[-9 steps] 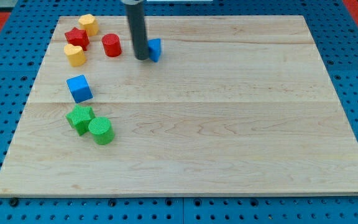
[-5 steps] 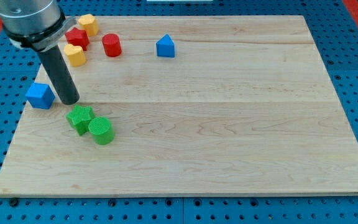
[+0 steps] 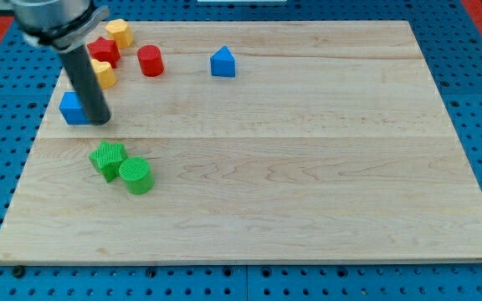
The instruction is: Push the blue cube top of the blue triangle
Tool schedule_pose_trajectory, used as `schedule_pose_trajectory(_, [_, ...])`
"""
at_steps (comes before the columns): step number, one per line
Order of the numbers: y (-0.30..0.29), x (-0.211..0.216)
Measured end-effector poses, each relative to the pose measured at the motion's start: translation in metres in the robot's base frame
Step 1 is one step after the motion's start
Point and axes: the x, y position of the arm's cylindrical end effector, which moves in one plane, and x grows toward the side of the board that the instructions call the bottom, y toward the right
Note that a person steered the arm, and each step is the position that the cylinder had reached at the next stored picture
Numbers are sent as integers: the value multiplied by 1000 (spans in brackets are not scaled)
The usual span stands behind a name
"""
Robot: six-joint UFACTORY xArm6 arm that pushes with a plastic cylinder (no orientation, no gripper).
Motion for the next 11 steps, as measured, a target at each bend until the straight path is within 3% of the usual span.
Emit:
schedule_pose_trajectory(1, [-25, 29])
schedule_pose_trajectory(2, [-73, -6])
schedule_pose_trajectory(4, [10, -63])
schedule_pose_trajectory(6, [106, -86])
schedule_pose_trajectory(9, [153, -129])
schedule_pose_trajectory(10, [110, -130])
schedule_pose_trajectory(11, [126, -154])
